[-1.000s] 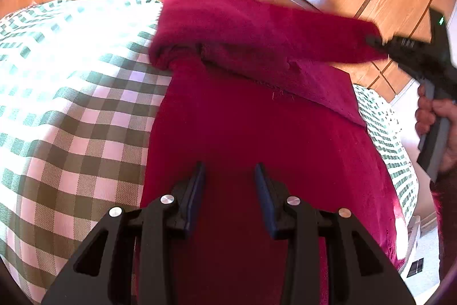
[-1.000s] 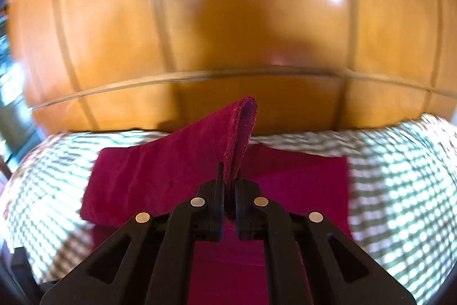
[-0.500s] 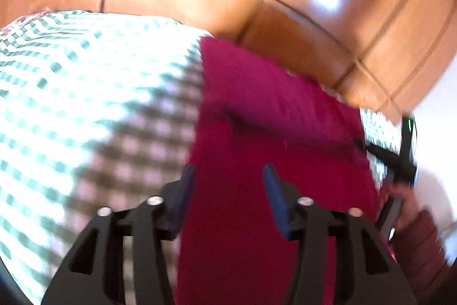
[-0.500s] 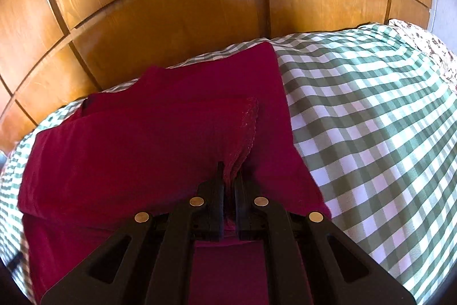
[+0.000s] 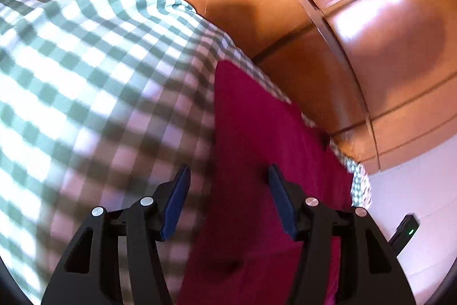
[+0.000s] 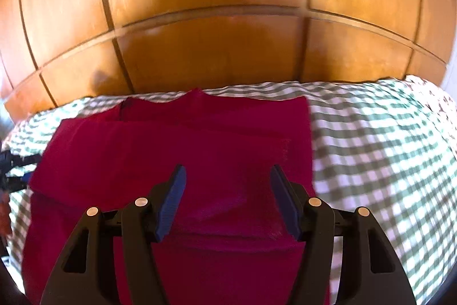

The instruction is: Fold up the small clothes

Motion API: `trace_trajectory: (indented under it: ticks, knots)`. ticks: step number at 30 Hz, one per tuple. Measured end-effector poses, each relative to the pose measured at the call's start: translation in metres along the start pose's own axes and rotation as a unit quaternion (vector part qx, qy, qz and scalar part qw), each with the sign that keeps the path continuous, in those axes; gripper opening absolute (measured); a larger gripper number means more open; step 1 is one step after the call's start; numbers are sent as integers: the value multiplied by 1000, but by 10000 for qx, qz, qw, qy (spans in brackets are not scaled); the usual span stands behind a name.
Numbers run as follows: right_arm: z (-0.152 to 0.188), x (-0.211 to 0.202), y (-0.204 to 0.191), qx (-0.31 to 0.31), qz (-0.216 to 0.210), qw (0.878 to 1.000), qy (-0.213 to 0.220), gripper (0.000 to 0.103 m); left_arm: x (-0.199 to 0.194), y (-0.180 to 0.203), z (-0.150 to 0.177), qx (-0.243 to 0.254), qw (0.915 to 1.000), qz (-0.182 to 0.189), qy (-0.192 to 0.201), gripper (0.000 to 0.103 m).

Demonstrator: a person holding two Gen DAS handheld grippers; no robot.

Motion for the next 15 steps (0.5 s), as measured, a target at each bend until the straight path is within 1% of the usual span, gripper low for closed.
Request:
trace_trajectory:
  ticks: [2,3,4,5,6,7,8,9,10,11,12,13,14,15]
  knots:
    - [0,16,-4,-69,-29,9999,-109,60,15,7,-8,-35,9998,112,-129,54]
    - [3,27,-5,-127,37,9997,-210,60,22,7,-12,-85,9998,115,-165,36]
    - [8,37,-5,-148,93,9993,-334,62,27,9,-14,-93,9998,106,-165,27]
    - [13,43,-7,-143,93,9991,-389,65,28,14,-13,37,10000,14,-85,20]
    - [16,47,-7,-115,79,9992,-371,66,22,20,-12,232,9997,-30,116,15]
    - [18,47,-5,-42,38,9995,-321,66,17,27,-9,428,9985,-67,322,13]
    - [17,46,-5,-36,41,9995,-306,67,7,36,-3,696,9955,-157,620,12]
    - [18,45,-7,-65,89,9995,-288,68,0,43,3,1002,9905,-309,889,10]
    - [18,45,-8,-104,142,9995,-277,68,-1,52,11,1504,9791,-693,1181,10]
    - [18,45,-10,-135,183,9993,-283,68,4,54,17,1867,9669,-1144,1312,10]
    - [17,46,-12,-190,248,9991,-301,69,13,52,19,2060,9584,-1485,1305,11]
    - [17,48,-13,-227,292,9988,-310,69,29,48,20,2201,9512,-1812,1182,11]
    - [17,48,-15,-261,341,9986,-318,70,43,42,21,2262,9477,-1993,1048,17]
    - [17,48,-16,-277,359,9985,-315,70,43,42,19,2198,9483,-2004,1110,24]
Point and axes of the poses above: each gripper's, at about its wrist camera, not at the fingertips, and x roughly the way its jaws point, y to its right, z to its underside, the point moved 5 cm from there along x, roughly the way its jaws point, and after that the axes turned 12 degrees about -x, right-handed, at the moved point
